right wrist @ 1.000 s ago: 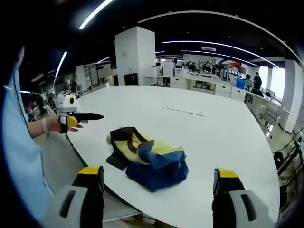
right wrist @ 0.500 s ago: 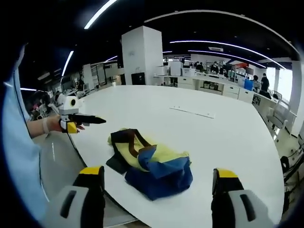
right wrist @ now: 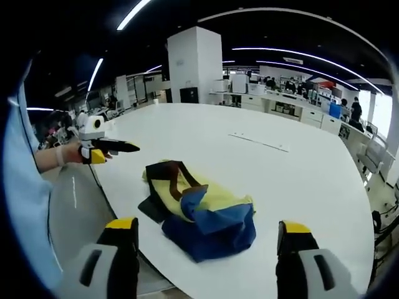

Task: Fold the garment on the visible template until the final outline fits inside the template.

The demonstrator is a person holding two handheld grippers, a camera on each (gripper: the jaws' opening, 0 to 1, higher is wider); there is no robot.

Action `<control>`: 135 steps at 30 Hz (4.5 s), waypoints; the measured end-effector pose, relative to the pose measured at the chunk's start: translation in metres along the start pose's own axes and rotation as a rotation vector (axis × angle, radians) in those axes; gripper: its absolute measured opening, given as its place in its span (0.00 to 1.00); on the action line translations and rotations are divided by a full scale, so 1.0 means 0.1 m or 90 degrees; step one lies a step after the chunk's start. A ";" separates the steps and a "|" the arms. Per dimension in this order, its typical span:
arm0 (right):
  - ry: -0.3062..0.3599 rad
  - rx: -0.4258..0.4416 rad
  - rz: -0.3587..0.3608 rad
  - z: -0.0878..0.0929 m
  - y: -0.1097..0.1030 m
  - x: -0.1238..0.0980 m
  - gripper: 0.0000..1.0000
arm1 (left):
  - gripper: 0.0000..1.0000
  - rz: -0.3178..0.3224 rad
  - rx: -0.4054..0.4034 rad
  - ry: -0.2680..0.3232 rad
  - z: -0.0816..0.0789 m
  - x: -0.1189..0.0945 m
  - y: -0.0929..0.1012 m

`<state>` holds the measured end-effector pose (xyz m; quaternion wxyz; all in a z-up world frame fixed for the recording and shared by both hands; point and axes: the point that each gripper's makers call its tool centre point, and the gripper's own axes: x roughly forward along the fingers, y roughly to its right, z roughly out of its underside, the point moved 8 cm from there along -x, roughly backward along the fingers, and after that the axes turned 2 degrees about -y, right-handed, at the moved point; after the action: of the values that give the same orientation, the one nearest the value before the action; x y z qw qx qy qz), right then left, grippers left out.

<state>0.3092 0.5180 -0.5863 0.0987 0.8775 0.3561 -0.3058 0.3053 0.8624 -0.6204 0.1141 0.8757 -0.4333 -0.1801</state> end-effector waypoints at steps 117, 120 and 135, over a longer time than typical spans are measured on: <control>0.385 -0.130 0.136 -1.97 0.20 -0.83 0.00 | 0.00 -0.117 0.139 0.153 -2.27 -0.49 -0.17; 0.360 -0.122 0.137 -1.92 0.28 -0.66 0.00 | 0.00 -0.126 0.135 0.132 -2.20 -0.39 -0.30; 0.258 -0.048 0.091 -1.68 0.93 0.29 0.00 | 0.00 -0.140 0.055 0.036 -1.88 0.31 -1.24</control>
<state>0.4677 0.5327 -0.4750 0.0791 0.9398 0.3164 -0.1021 0.4896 0.9202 -0.5003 0.0683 0.9266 -0.3388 -0.1482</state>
